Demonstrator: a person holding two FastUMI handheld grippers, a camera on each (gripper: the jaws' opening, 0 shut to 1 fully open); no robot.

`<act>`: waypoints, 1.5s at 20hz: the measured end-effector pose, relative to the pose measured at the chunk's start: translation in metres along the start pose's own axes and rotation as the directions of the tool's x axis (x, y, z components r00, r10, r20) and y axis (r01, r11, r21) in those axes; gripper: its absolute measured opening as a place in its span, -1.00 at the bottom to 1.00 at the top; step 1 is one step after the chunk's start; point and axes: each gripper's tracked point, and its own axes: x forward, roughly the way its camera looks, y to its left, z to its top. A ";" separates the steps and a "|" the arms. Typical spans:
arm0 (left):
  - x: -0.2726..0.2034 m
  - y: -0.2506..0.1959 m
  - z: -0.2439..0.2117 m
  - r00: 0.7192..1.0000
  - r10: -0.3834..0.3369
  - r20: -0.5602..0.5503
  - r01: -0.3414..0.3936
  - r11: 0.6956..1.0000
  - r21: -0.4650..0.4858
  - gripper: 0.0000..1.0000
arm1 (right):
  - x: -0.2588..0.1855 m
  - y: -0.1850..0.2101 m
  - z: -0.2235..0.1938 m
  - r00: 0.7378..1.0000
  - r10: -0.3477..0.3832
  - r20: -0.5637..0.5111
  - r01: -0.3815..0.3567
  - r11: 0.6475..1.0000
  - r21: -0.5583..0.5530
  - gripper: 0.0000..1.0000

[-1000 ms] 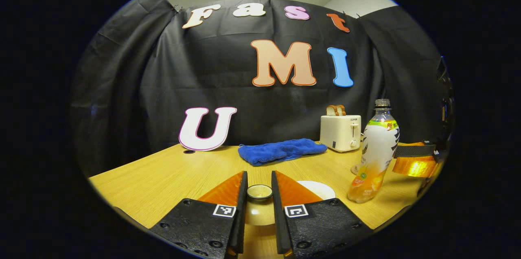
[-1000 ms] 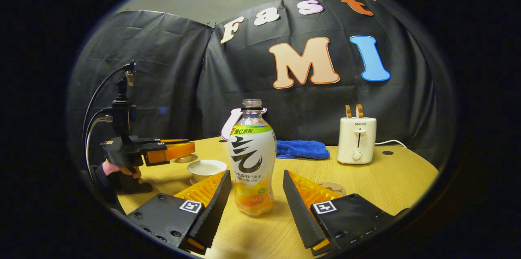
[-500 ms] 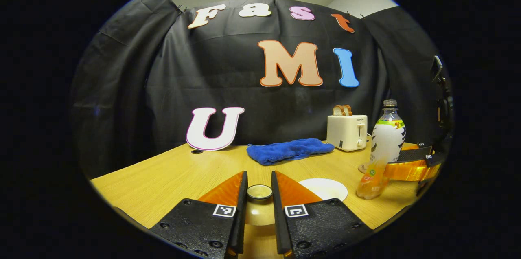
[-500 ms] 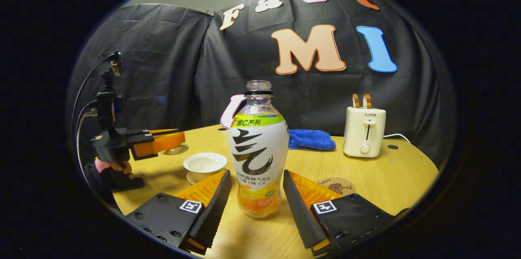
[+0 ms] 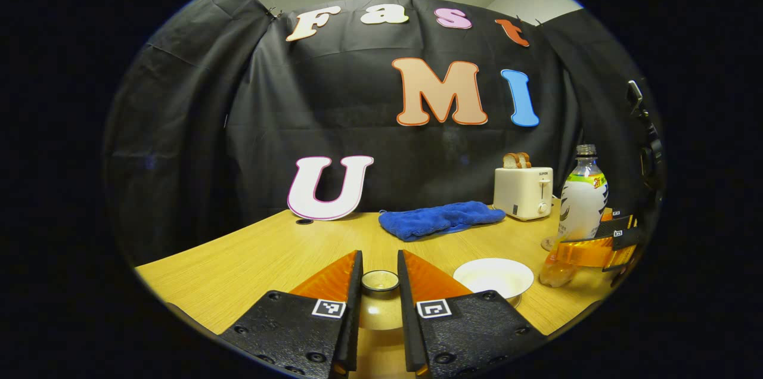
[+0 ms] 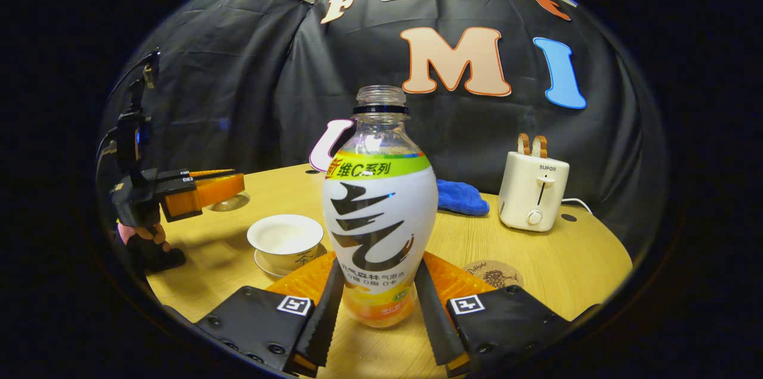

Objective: Open the teacup lid with one hand, grasp the water bottle and pour water into the teacup with the other hand; after pouring, place the water bottle on the coaster and then close the teacup lid.

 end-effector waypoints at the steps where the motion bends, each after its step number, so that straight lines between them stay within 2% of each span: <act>1: 0.000 0.000 0.001 1.000 0.002 0.000 -0.002 1.000 0.000 -0.43 | -0.001 0.002 0.002 1.000 -0.006 0.004 0.006 1.000 -0.023 0.41; 3: 0.000 0.001 0.000 1.000 0.001 0.000 -0.001 1.000 0.001 -0.43 | -0.002 0.004 0.003 1.000 -0.018 0.015 0.019 0.997 -0.072 0.39; 5: 0.000 0.001 0.001 1.000 -0.001 0.001 0.001 1.000 0.002 -0.43 | -0.003 0.000 0.006 0.998 -0.053 0.042 0.058 0.991 -0.124 0.17; 6: 0.000 0.002 0.000 1.000 -0.001 0.001 0.001 1.000 0.002 -0.43 | -0.005 -0.002 0.007 0.996 -0.074 0.054 0.082 0.984 -0.161 0.17; 9: 0.000 0.003 0.000 1.000 0.000 0.000 0.000 1.000 0.001 -0.43 | -0.007 -0.010 -0.001 0.993 -0.117 0.033 0.122 0.954 -0.275 0.15; 11: 0.001 0.004 0.000 1.000 0.000 0.000 0.000 1.000 0.001 -0.43 | -0.009 -0.019 -0.001 0.988 -0.149 0.031 0.150 0.915 -0.374 0.16; 14: 0.000 0.004 0.000 1.000 0.001 0.001 -0.001 1.000 0.000 -0.43 | -0.011 -0.035 0.001 0.981 -0.194 0.026 0.177 0.824 -0.539 0.16; 18: 0.001 0.004 -0.001 1.000 0.001 -0.001 -0.001 1.000 0.000 -0.43 | -0.012 -0.063 0.017 0.958 -0.277 0.078 0.247 0.653 -0.716 0.16; 24: 0.000 0.005 0.000 1.000 0.001 -0.001 -0.001 1.000 -0.001 -0.43 | -0.003 -0.071 0.021 0.945 -0.305 0.118 0.263 0.497 -0.827 0.18; 28: 0.001 0.004 -0.001 1.000 0.001 -0.002 -0.001 1.000 -0.001 -0.43 | 0.005 -0.067 0.026 0.937 -0.309 0.162 0.269 0.342 -0.900 0.15; 30: 0.001 0.004 0.000 1.000 0.001 -0.002 -0.001 1.000 -0.001 -0.43 | 0.004 -0.066 0.028 0.934 -0.310 0.177 0.270 0.292 -0.917 0.14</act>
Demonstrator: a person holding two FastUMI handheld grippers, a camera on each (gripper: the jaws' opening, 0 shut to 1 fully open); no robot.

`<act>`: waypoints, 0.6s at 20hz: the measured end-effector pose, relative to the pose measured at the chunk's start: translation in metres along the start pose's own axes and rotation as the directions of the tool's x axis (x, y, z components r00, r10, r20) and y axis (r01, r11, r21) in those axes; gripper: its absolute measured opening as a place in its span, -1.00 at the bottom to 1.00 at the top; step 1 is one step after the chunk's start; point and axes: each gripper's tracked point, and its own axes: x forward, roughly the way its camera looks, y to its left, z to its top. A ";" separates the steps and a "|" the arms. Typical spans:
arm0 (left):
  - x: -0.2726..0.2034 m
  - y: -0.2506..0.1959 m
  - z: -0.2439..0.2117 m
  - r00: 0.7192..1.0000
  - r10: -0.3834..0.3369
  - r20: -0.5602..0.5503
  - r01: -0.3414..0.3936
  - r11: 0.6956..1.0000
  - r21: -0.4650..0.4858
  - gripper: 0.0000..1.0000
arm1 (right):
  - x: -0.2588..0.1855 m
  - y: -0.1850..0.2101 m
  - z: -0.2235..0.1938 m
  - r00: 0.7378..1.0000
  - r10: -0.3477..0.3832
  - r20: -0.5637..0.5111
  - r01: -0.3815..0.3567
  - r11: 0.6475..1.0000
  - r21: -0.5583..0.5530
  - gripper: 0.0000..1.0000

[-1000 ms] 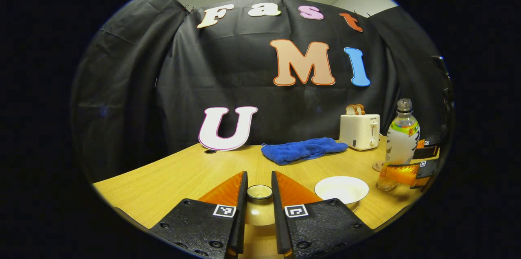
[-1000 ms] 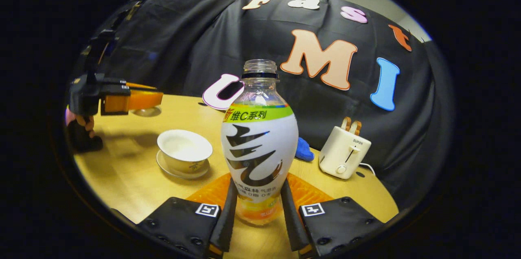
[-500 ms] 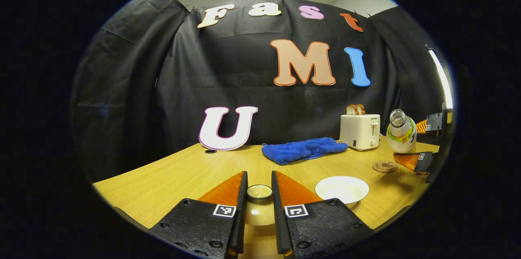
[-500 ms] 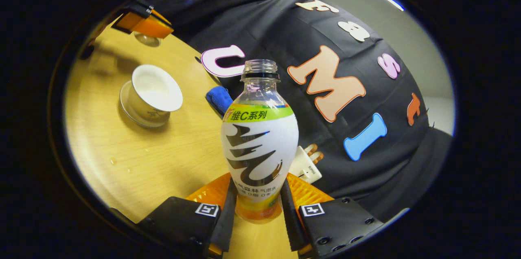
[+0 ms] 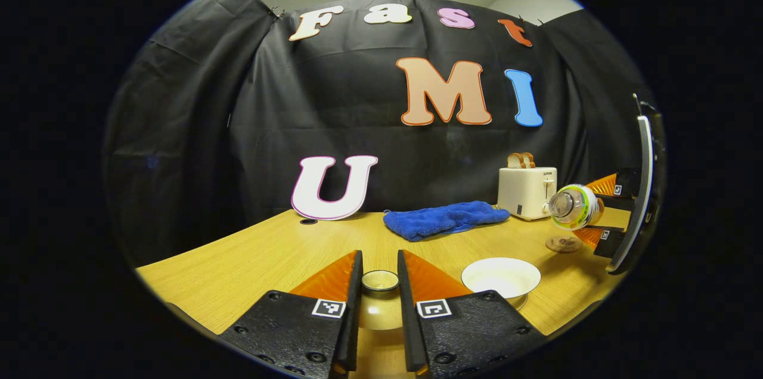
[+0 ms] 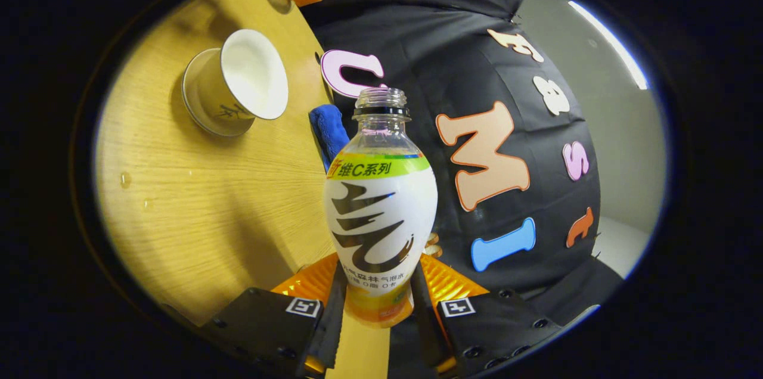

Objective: Open the teacup lid with one hand, grasp the water bottle and pour water into the teacup with the other hand; after pouring, place the water bottle on the coaster and then close the teacup lid.

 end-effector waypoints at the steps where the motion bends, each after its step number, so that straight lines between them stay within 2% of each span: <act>1: -0.001 0.000 0.001 1.000 0.000 0.000 0.000 1.000 0.000 -0.42 | 0.000 -0.002 0.001 1.000 -0.003 0.002 0.003 1.000 -0.022 0.16; 5: 0.000 0.000 0.000 1.000 0.000 0.000 0.000 1.000 0.000 -0.43 | 0.002 -0.003 0.012 0.999 -0.041 0.029 0.045 0.987 -0.153 0.15; 8: 0.000 0.000 0.000 1.000 -0.001 0.000 0.001 1.000 -0.001 -0.42 | 0.011 0.002 0.009 0.999 -0.029 0.027 0.033 0.982 -0.185 0.18; 12: -0.001 0.000 0.000 1.000 -0.001 0.001 0.001 1.000 -0.001 -0.42 | 0.006 -0.006 0.014 0.996 -0.072 0.045 0.081 0.964 -0.254 0.14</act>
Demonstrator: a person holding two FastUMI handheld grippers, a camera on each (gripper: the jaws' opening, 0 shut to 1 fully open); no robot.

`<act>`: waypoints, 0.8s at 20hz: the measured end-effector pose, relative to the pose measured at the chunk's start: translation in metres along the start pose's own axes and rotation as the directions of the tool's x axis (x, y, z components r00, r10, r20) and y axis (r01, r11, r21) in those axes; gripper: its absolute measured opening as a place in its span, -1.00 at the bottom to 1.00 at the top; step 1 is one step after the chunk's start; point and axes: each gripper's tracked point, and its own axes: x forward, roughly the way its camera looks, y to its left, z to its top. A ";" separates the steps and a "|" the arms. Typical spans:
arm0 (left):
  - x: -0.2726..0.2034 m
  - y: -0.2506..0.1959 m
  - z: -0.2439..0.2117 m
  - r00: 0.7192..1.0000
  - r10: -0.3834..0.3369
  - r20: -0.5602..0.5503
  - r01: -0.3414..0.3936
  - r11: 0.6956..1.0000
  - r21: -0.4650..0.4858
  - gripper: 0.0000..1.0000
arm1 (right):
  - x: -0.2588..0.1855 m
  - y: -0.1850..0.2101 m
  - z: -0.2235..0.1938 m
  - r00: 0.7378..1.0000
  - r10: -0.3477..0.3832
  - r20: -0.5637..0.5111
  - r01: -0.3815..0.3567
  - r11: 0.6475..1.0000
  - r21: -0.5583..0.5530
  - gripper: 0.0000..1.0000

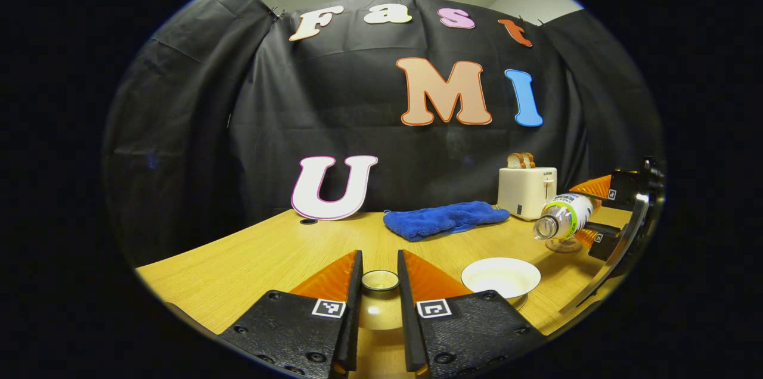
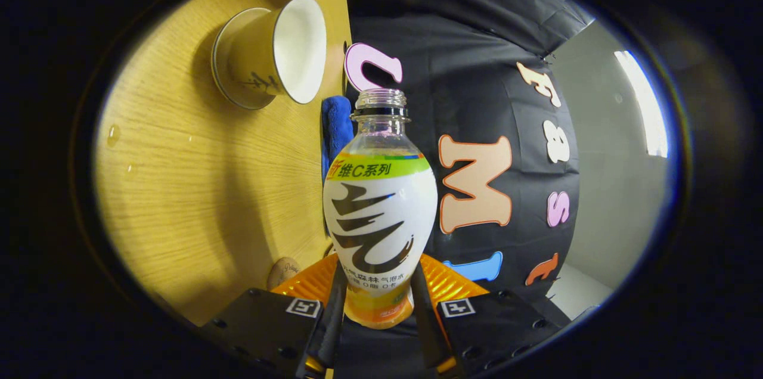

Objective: Open the teacup lid with one hand, grasp the water bottle and pour water into the teacup with the other hand; after pouring, place the water bottle on the coaster and then close the teacup lid.

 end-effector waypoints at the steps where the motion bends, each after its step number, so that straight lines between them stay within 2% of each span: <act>1: 0.000 0.000 0.000 1.000 0.000 0.000 0.000 1.000 0.000 -0.42 | 0.000 0.000 0.000 1.000 -0.003 0.004 0.003 1.000 -0.007 0.14; 5: 0.000 -0.001 0.000 1.000 0.000 0.000 0.000 1.000 0.000 -0.42 | -0.001 -0.006 0.005 0.999 -0.043 0.019 0.044 0.996 -0.081 0.16; 16: 0.001 0.000 0.000 1.000 0.001 0.000 -0.001 1.000 0.000 -0.42 | -0.003 -0.019 0.014 0.991 -0.120 0.066 0.131 0.971 -0.200 0.15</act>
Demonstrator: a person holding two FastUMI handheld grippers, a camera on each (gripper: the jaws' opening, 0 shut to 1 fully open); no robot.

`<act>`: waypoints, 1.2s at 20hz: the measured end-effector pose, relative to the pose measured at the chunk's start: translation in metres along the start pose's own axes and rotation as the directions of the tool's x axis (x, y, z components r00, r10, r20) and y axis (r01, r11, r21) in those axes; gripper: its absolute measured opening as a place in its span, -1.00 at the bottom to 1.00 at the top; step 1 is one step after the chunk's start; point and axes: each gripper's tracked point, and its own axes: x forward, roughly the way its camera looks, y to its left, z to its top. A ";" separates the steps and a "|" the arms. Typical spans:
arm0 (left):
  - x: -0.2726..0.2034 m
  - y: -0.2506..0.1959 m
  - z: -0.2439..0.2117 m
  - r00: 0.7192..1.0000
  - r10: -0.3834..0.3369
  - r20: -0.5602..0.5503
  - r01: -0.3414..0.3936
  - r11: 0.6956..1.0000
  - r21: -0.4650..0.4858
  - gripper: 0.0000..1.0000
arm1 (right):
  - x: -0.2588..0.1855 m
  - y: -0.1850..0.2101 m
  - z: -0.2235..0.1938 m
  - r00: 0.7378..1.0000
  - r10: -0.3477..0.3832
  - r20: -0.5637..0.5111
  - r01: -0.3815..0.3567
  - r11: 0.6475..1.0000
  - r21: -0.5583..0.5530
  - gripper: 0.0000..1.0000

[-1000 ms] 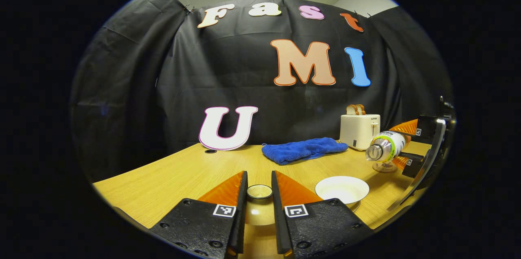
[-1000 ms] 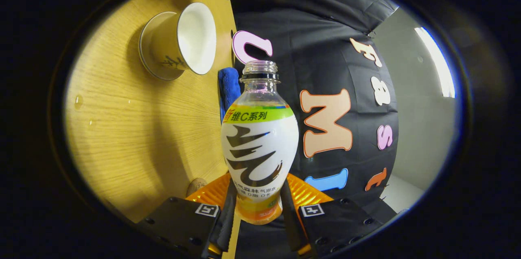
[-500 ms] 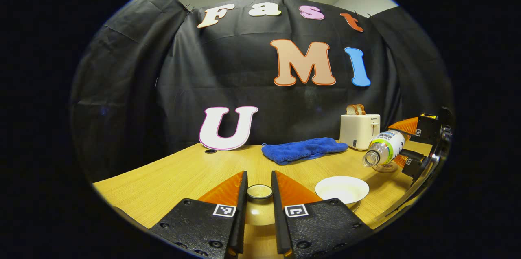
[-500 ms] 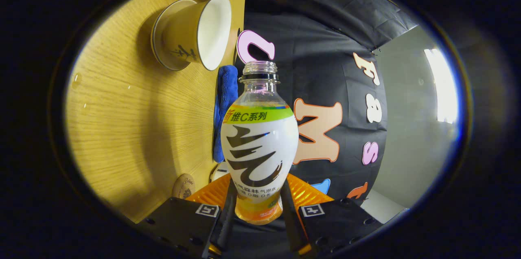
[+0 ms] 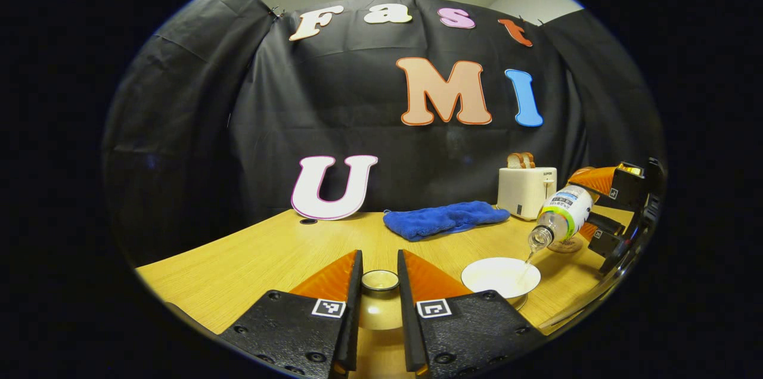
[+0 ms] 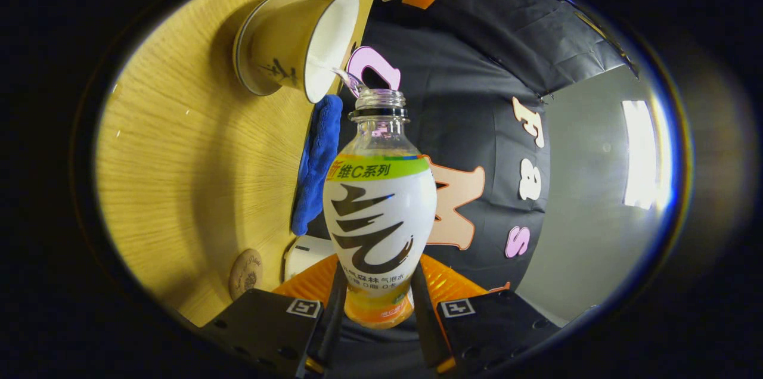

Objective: Open the teacup lid with one hand, grasp the water bottle and pour water into the teacup with the other hand; after pouring, place the water bottle on the coaster and then close the teacup lid.

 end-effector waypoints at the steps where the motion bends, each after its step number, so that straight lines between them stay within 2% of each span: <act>1: 0.000 0.000 0.000 1.000 0.000 0.000 0.000 1.000 0.000 -0.42 | 0.000 -0.001 -0.001 1.000 -0.004 -0.001 0.004 1.000 -0.005 0.15; 4: 0.001 0.000 -0.001 1.000 0.001 0.000 -0.001 1.000 0.001 -0.42 | -0.001 -0.005 0.001 0.999 -0.036 0.012 0.037 0.999 -0.030 0.15; 8: 0.001 0.000 0.000 1.000 0.002 0.000 -0.002 1.000 0.000 -0.43 | -0.003 -0.009 0.005 0.992 -0.120 0.044 0.124 0.986 -0.111 0.14; 15: 0.001 0.000 0.000 1.000 0.001 0.000 -0.001 1.000 0.000 -0.43 | -0.009 -0.010 0.007 0.988 -0.139 0.064 0.148 0.977 -0.154 0.14; 22: 0.001 0.001 -0.001 1.000 0.001 0.000 -0.001 1.000 0.000 -0.43 | -0.009 -0.013 0.007 0.973 -0.205 0.108 0.225 0.950 -0.215 0.14; 24: 0.001 0.001 0.000 1.000 0.001 -0.001 -0.001 1.000 0.000 -0.43 | -0.010 -0.014 0.007 0.973 -0.205 0.107 0.223 0.951 -0.212 0.14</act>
